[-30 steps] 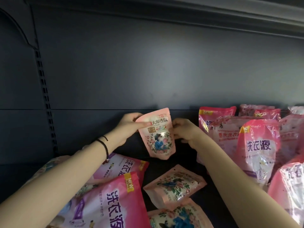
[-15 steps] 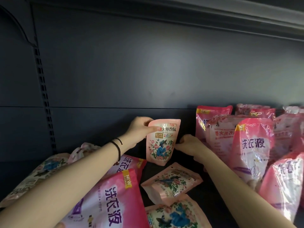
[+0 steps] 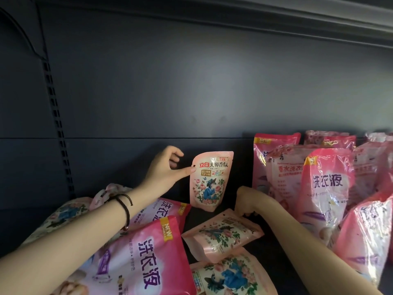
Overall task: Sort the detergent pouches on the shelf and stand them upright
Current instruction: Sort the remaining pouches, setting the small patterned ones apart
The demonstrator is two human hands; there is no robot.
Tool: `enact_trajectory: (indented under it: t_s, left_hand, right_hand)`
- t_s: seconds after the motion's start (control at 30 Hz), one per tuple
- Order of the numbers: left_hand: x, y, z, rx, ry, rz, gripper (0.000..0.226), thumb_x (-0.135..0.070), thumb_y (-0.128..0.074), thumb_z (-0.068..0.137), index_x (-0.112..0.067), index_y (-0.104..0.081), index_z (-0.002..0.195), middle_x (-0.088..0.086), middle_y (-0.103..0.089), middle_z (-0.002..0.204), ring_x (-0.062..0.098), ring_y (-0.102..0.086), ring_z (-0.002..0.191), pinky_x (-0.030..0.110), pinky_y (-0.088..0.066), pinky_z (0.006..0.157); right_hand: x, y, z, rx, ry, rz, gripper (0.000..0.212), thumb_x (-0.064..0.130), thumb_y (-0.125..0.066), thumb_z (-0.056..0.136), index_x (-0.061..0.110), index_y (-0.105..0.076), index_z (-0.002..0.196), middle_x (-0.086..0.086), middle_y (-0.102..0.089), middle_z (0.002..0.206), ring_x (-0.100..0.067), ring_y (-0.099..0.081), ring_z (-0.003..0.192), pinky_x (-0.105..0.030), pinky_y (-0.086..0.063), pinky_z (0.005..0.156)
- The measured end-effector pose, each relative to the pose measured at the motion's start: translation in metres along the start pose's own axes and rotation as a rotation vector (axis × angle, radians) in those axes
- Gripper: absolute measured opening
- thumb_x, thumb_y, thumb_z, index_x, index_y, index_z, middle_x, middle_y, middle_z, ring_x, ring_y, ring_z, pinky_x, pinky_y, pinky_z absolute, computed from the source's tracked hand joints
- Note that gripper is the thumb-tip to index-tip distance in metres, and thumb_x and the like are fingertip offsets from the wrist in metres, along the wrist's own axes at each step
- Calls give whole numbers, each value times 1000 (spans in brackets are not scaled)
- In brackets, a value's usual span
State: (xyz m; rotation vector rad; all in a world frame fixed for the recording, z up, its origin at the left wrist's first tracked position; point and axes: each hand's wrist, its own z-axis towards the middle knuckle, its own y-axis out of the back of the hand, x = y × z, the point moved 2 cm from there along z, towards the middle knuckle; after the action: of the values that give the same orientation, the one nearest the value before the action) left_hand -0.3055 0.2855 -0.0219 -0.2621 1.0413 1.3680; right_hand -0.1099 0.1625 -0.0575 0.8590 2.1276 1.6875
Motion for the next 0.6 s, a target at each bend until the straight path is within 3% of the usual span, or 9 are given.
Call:
enact_trajectory:
  t_s: [0.1, 0.17, 0.23, 0.33, 0.47, 0.53, 0.6]
  left_hand:
    - [-11, 6, -15, -45, -146, 141, 36, -46, -75, 71, -31, -43, 77, -8, -52, 78, 6, -48, 69, 24, -40, 58]
    - [-15, 0, -28, 169, -141, 206, 40, -65, -68, 64, -29, -51, 73, -8, -57, 68, 7, -53, 62, 35, -46, 58]
    - [-17, -13, -41, 497, -58, 306, 54, -81, -61, 56, -30, -62, 73, -11, -64, 70, 3, -60, 66, 32, -51, 59]
    - [-9, -32, -49, 760, 41, 441, 59, -78, -59, 65, -26, -70, 91, -11, -69, 88, 3, -64, 81, 27, -56, 72]
    - [-1, -50, -44, 802, 68, 561, 67, -77, -59, 68, -15, -64, 95, 6, -70, 108, 20, -66, 96, 39, -55, 85]
    - [0, -55, -42, 807, 105, 523, 69, -74, -62, 69, -15, -67, 104, 3, -69, 110, 18, -65, 99, 36, -55, 87]
    - [-1, -57, -40, 829, 158, 427, 68, -70, -65, 70, -17, -68, 111, -7, -67, 104, 10, -63, 96, 25, -54, 81]
  right_hand:
    - [0, 0, -2, -9, 5, 5, 39, 15, -62, 87, 8, -47, 122, 0, -50, 86, -11, -51, 72, -21, -45, 50]
    - [-1, 1, -6, -7, 19, 18, 50, 27, -64, 88, 9, -43, 129, -2, -53, 102, -16, -56, 89, -25, -52, 65]
    - [-2, 1, -9, 10, 31, 65, 64, 42, -67, 84, 8, -41, 132, -6, -55, 110, -19, -59, 94, -29, -56, 73]
    - [-2, 2, -14, 39, 29, 100, 69, 55, -68, 78, 10, -44, 124, -3, -55, 93, -14, -57, 73, -25, -53, 58]
    - [-5, 4, -13, 33, 49, 80, 53, 48, -68, 81, 8, -54, 112, -3, -56, 83, -13, -54, 70, -22, -45, 53]
    - [-4, 4, -13, 36, 65, 130, 51, 43, -71, 80, 5, -58, 112, -7, -63, 96, -16, -58, 79, -24, -46, 59]
    - [-2, 6, -16, 23, 102, 218, 46, 34, -73, 80, 4, -62, 113, -9, -67, 106, -16, -62, 86, -23, -47, 63]
